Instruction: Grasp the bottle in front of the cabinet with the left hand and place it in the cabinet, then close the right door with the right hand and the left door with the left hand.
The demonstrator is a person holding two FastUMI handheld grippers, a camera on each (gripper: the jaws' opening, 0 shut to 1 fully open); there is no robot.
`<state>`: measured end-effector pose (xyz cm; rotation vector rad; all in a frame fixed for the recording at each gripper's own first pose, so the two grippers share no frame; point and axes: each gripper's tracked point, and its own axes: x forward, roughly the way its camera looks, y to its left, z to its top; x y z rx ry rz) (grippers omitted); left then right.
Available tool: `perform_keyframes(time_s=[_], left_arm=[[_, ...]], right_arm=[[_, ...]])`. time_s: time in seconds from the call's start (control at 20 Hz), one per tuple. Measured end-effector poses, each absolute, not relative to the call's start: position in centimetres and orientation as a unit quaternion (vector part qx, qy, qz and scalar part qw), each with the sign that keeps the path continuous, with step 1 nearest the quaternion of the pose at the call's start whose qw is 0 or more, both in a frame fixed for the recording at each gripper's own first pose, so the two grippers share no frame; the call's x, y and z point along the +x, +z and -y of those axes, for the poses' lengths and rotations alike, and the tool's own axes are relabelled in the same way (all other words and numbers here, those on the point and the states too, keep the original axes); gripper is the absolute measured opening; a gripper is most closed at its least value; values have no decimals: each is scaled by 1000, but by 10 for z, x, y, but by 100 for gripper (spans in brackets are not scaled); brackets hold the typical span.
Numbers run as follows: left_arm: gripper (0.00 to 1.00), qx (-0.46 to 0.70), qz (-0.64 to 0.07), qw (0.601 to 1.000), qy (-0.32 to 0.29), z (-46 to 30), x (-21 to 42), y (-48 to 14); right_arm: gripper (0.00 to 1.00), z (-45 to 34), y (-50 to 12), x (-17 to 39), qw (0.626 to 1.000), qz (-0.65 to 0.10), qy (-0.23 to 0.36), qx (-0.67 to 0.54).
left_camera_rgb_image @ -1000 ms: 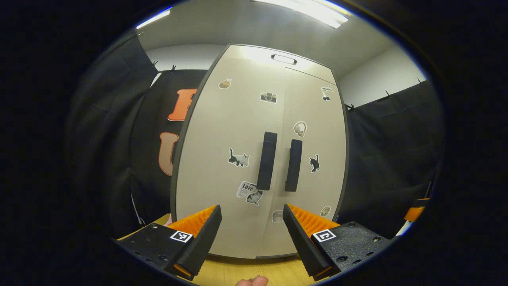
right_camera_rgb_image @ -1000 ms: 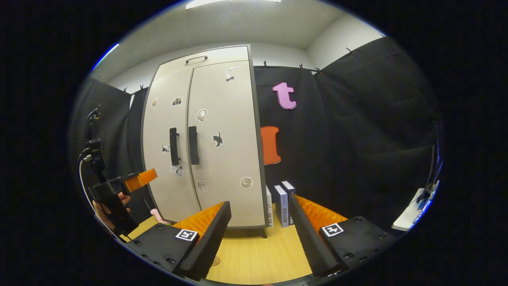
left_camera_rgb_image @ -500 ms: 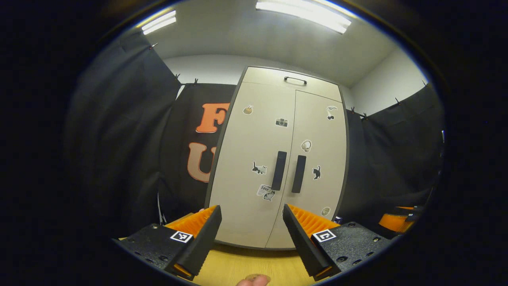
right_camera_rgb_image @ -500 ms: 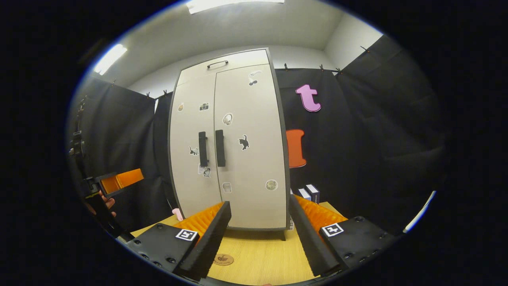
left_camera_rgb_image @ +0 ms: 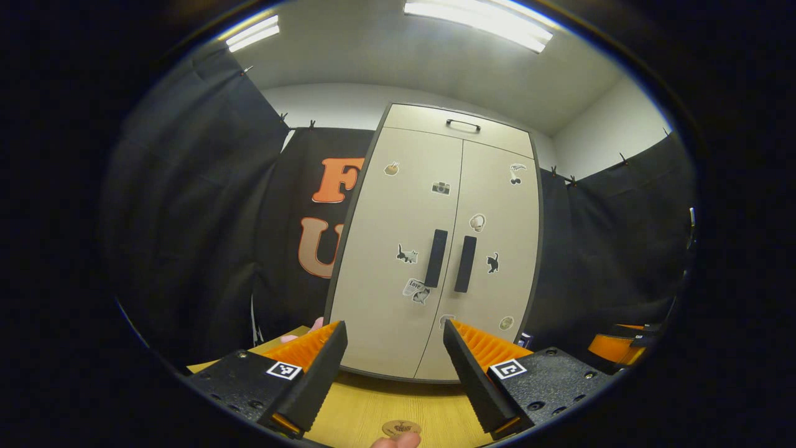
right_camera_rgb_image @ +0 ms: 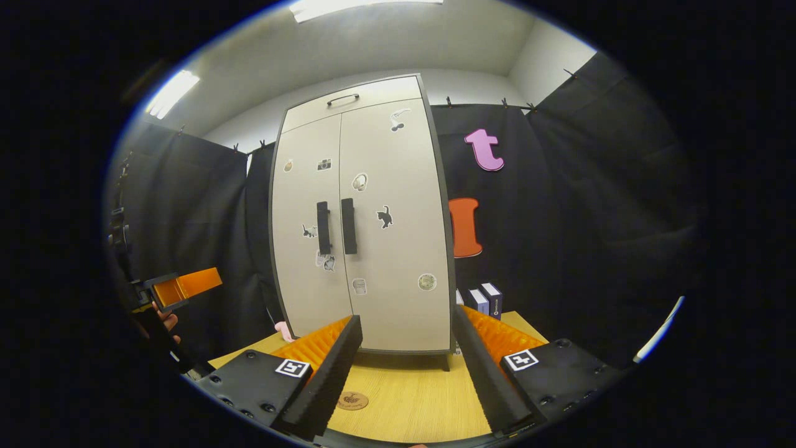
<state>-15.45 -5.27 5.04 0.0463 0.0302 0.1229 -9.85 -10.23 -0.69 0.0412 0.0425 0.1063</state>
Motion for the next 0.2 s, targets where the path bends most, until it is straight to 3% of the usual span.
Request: perform_keyframes(time_s=[0.2], left_arm=[[95,27,-14,998,56,57,-153,52]], right_arm=[[97,103,-10,-98,998,-25,55,25]])
